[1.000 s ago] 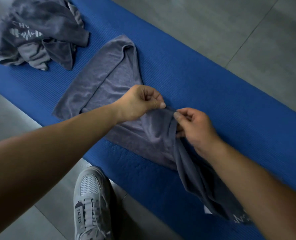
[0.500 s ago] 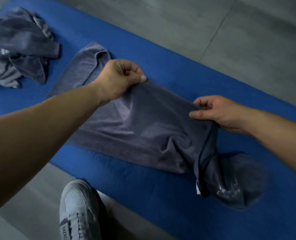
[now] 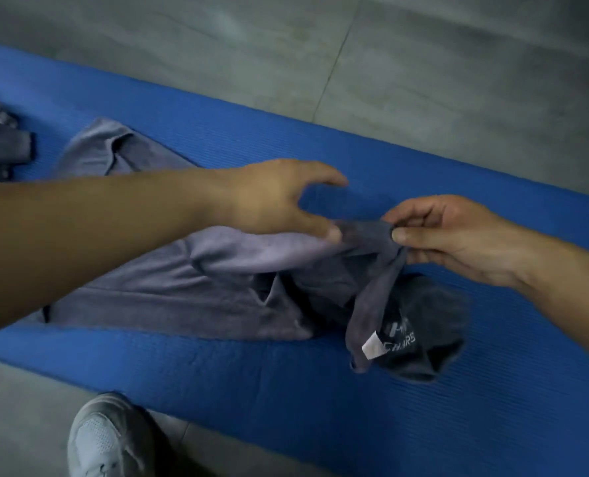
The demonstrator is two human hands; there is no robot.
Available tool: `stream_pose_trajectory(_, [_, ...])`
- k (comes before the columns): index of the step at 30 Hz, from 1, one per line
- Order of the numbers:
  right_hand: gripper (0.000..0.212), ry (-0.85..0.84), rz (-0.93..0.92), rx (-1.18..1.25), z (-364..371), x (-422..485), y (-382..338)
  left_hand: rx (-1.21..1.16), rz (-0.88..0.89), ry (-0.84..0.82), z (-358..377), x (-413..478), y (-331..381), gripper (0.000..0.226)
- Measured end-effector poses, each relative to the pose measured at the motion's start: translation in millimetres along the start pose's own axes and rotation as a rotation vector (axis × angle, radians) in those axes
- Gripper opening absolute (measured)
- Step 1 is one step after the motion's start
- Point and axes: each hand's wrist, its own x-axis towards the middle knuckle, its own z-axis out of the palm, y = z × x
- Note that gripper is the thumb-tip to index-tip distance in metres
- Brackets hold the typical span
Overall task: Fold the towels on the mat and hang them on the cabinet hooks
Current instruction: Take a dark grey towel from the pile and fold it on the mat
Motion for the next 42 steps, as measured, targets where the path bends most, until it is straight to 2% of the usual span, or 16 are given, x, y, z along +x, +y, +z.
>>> stream_pose_trajectory(4, [0.034,0.102,-0.118,0.181,-10.6,-14.2,11.0,-0.181,0.117,0.041,21.2,45.0,40.4,0.028])
stream_pose_trajectory(7, [0.035,0.203,-0.171,-0.013,-25.2,-27.9,29.3,-0.432,0.089,0.105,29.9,61.6,49.7,0.012])
stream_pose_trajectory(8, [0.032,0.21,-0.175,-0.133,-30.7,-32.6,37.2,-0.515,0.081,0.122,32.6,63.2,51.5,0.011])
stream_pose_trajectory(10, [0.043,0.207,-0.108,-0.31,-37.6,-42.8,48.5,-0.638,0.066,0.16,36.7,64.8,52.0,0.01])
stream_pose_trajectory(12, [0.052,0.242,-0.049,-0.34,-37.3,-50.0,57.3,-0.671,0.047,0.19,38.3,66.9,52.6,0.01])
stream_pose_trajectory(15, [0.042,0.261,0.016,-0.308,-21.9,-51.4,75.0,-0.687,0.008,0.23,41.3,72.6,56.9,0.014])
stream_pose_trajectory(19, [0.029,0.365,0.036,-0.511,0.5,-41.2,100.4,-0.686,-0.01,0.277,47.7,78.5,56.3,0.023])
stream_pose_trajectory(22, [0.026,0.42,0.028,-0.491,9.4,-34.2,114.4,-0.664,-0.024,0.301,54.3,80.4,51.7,0.024])
stream_pose_trajectory(27, [0.019,0.351,0.009,-0.461,11.1,-27.7,120.6,-0.623,-0.009,0.322,62.1,81.4,44.6,0.012])
stream_pose_trajectory(30, [0.02,0.356,-0.026,-0.252,-0.8,-33.1,113.4,-0.612,-0.001,0.322,62.6,80.1,37.6,0.015])
stream_pose_trajectory(32, [0.023,0.391,-0.053,-0.02,-17.1,-43.9,106.2,-0.716,-0.002,0.332,61.8,77.4,31.5,0.019])
stream_pose_trajectory(34, [0.025,0.369,-0.091,0.07,-39.5,-61.5,98.9,-0.861,0.021,0.341,60.6,76.7,28.8,0.012])
stream_pose_trajectory(36, [0.022,0.281,-0.105,0.06,-61.7,-84.8,90.7,-0.906,0.029,0.355,59.7,81.4,29.6,0.011])
stream_pose_trajectory(39, [0.023,0.124,0.025,-0.13,-94.2,-115.7,86.2,-0.938,0.018,0.396,57.1,92.7,34.1,0.01])
stream_pose_trajectory(41, [0.023,0.131,0.095,-0.278,-110.1,-127.7,93.9,-0.914,-0.005,0.418,56.4,99.2,34.6,0.013])
stream_pose_trajectory(42, [0.028,0.182,0.08,-0.264,-118.1,-133.2,99.5,-0.854,-0.025,0.416,58.1,103.8,35.8,0.015])
